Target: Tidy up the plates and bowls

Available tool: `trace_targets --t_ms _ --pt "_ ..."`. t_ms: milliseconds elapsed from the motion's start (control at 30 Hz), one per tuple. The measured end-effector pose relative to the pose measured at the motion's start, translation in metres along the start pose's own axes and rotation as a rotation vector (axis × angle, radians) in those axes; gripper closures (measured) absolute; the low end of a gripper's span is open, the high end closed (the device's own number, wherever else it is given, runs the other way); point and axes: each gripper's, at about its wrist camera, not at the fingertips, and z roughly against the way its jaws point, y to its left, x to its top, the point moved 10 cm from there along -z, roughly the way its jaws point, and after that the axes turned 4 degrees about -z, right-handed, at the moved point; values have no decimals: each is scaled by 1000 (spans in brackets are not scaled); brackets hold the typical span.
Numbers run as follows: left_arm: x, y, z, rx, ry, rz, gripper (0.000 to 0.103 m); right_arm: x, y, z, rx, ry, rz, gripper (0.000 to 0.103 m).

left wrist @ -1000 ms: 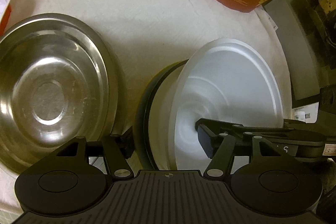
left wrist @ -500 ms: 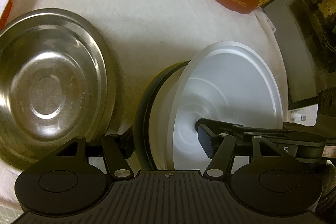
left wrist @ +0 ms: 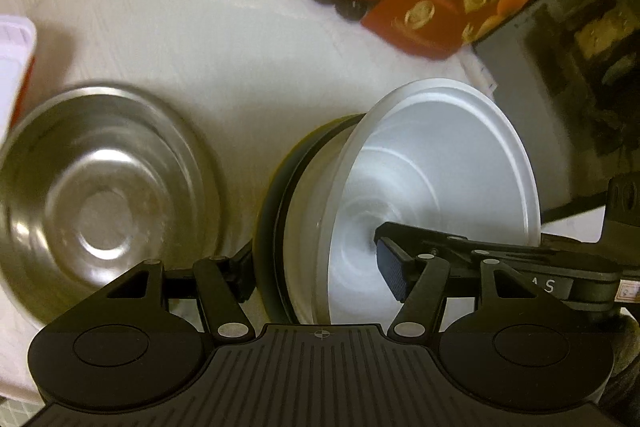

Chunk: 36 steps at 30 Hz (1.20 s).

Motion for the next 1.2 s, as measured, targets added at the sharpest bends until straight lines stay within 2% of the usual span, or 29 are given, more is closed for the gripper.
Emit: trace_targets --t_ms 300,433,567,700,833,1033,1200 --pt "23 42 64 69 -115 24 37 28 73 -5 61 -34 112 47" --pt "23 79 83 112 -143 80 37 29 112 -28 107 2 153 47" --pt "14 115 81 148 -130 151 37 22 139 -64 122 67 175 47" --pt "3 144 66 164 -91 206 38 11 146 -99 113 146 163 48" --pt "-8 160 52 143 -62 249 37 -4 141 -125 79 219 142 48" --pt "-7 165 53 131 -85 236 40 -2 143 -132 67 216 143 47" --pt "-9 173 57 101 -80 260 50 0 143 -130 52 224 126 48"
